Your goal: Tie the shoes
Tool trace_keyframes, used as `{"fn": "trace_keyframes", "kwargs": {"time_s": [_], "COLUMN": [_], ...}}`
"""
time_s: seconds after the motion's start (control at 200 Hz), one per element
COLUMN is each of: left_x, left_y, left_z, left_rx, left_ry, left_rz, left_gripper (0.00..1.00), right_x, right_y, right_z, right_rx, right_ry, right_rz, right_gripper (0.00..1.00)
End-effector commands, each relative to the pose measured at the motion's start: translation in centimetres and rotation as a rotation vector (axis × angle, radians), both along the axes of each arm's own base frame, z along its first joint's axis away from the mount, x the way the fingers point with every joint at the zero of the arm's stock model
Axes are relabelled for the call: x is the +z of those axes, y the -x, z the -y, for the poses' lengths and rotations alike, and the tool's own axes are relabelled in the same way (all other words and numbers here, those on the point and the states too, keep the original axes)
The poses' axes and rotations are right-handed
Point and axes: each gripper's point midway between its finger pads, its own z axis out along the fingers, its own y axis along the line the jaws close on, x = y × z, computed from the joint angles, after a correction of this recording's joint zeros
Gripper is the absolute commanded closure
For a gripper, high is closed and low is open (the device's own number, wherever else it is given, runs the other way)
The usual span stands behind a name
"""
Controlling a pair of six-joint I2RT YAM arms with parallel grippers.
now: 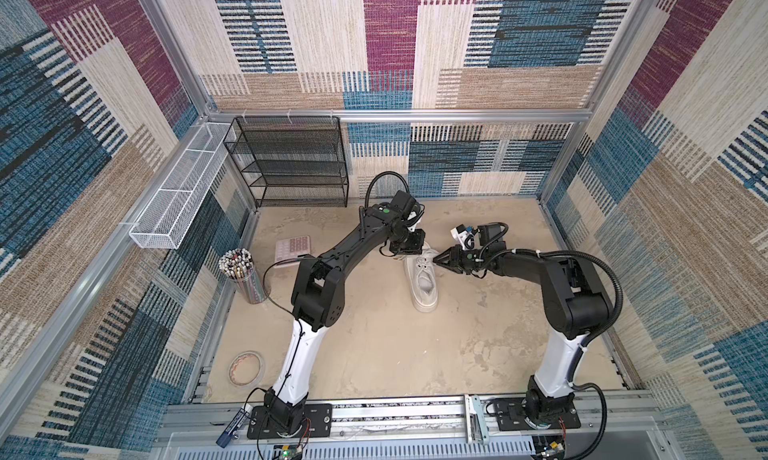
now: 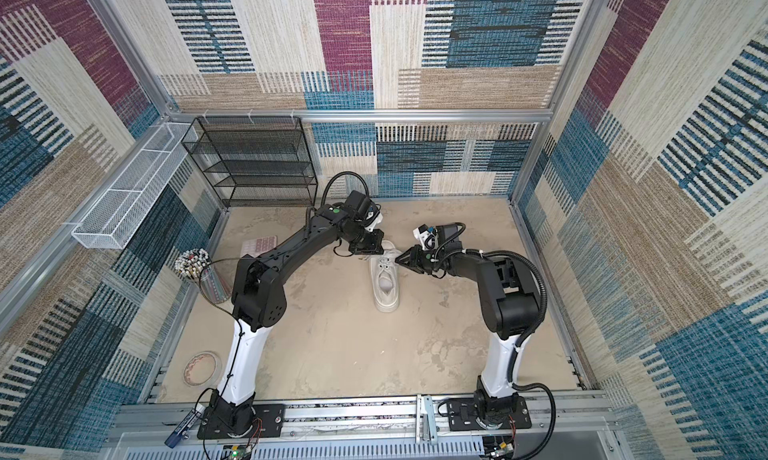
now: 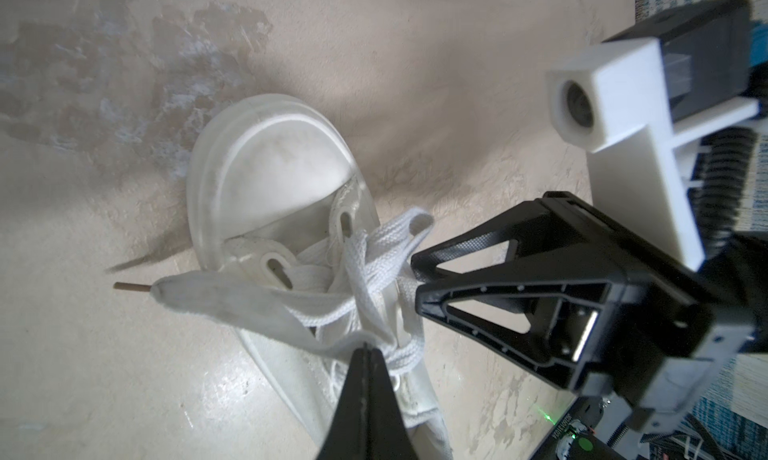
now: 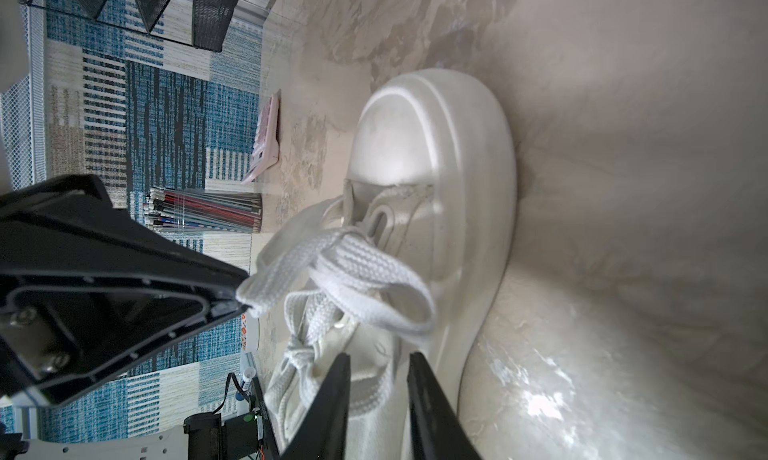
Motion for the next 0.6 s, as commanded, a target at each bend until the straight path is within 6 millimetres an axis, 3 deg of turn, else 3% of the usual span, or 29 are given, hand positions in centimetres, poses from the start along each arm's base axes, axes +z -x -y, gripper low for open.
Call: {"fn": "trace_keyframes", "kwargs": {"time_s": [0.0, 0.19, 0.411, 0.596], "left_x": [-0.3, -1.2, -1.5, -2.4], "left_y": [0.4, 0.7, 0.8, 1.0], "left_z": [0.2, 1.0, 1.9, 1.3], "left_rx": [0.005, -0.009, -0.021, -0.018], "left_ry": [-0.002, -0.004, -0.001, -0.039], "left_rz": [-0.026, -0.043, -0.043, -0.048], "left_gripper": [1.00, 1.00, 1.00, 1.00], "right_x": [0.3, -0.2, -1.0, -1.7], "right_y": [-0.3, -0.2, 0.2, 0.3], "right_z": [0.3, 1.0, 1.6, 1.2], "right_rx": [-0.035, -0.059, -0.081, -0.060], "right_ry": [0.016, 0.032, 0.037, 0.015], "right_rz": [0.010, -0.009, -0.037, -0.052], "right_gripper": [0.68, 0.67, 0.76, 0.84]}}
